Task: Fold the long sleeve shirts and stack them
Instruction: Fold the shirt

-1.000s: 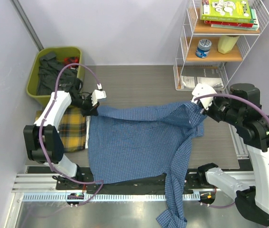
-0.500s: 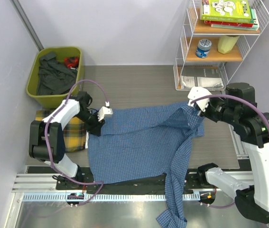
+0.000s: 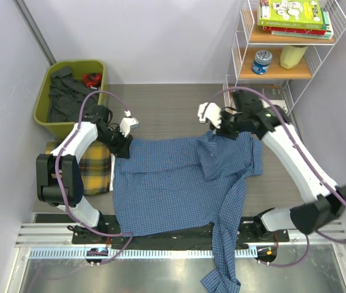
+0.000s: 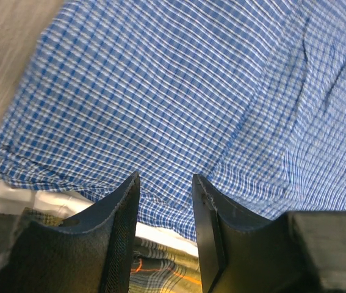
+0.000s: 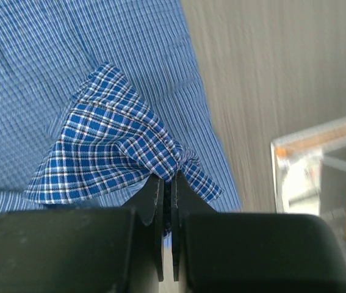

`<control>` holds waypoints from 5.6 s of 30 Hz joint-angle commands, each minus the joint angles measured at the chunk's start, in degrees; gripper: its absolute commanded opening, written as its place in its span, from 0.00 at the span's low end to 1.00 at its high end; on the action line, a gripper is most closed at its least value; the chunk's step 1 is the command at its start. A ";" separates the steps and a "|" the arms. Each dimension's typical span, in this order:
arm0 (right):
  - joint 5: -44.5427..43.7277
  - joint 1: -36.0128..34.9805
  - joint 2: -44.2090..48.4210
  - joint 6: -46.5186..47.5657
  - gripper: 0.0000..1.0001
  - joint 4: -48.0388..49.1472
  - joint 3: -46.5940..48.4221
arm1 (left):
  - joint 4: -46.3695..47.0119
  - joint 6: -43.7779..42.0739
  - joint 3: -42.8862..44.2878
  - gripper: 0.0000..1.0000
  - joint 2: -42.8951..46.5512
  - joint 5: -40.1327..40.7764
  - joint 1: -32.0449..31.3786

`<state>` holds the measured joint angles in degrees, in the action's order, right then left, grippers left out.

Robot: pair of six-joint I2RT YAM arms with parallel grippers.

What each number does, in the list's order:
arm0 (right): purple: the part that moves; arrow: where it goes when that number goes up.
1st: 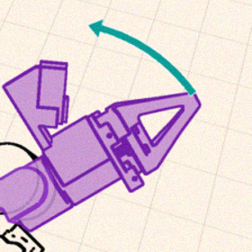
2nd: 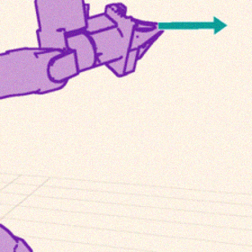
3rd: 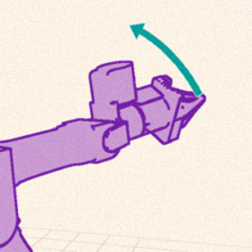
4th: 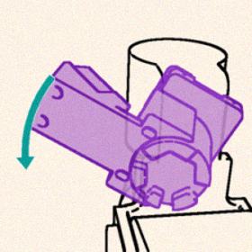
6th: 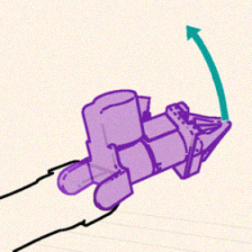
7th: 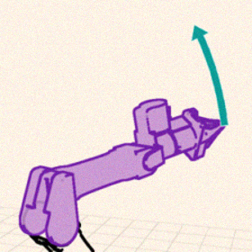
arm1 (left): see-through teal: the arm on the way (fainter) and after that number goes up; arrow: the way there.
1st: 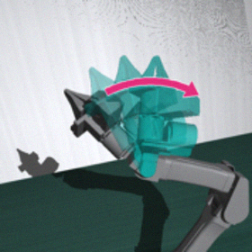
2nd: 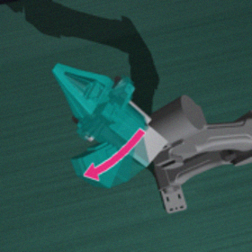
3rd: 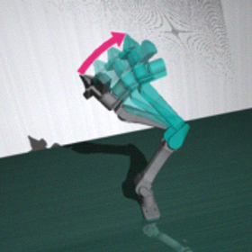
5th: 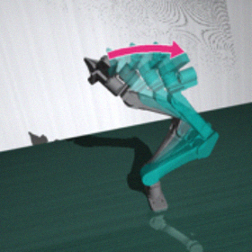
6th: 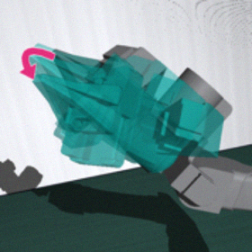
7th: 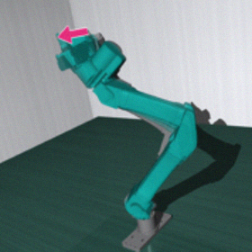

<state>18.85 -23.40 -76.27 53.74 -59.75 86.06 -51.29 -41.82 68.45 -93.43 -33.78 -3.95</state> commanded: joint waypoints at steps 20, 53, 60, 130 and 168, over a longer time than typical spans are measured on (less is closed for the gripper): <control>3.39 5.80 -16.46 -8.74 0.94 2.89 3.88 | 14.11 23.37 -1.91 0.47 1.33 5.03 0.79; -17.44 34.47 -34.65 -5.57 0.48 20.81 -11.63 | 7.87 21.78 36.74 0.41 -38.49 29.30 -6.25; -11.40 34.56 -27.28 -4.52 0.52 13.62 -7.75 | 5.85 23.45 40.20 0.47 -33.33 15.52 -6.16; -11.99 -17.12 25.20 3.40 0.01 -5.64 -36.49 | 0.57 -18.82 -31.61 0.51 24.79 14.26 -17.84; -26.49 -16.42 38.56 -9.26 0.01 -12.41 -24.72 | -14.28 -12.84 -19.06 0.00 30.95 15.94 -26.39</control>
<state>-2.94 -39.99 -37.87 46.33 -72.82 56.71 -60.77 -53.23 43.46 -62.00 -14.52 -33.52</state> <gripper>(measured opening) 0.020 0.008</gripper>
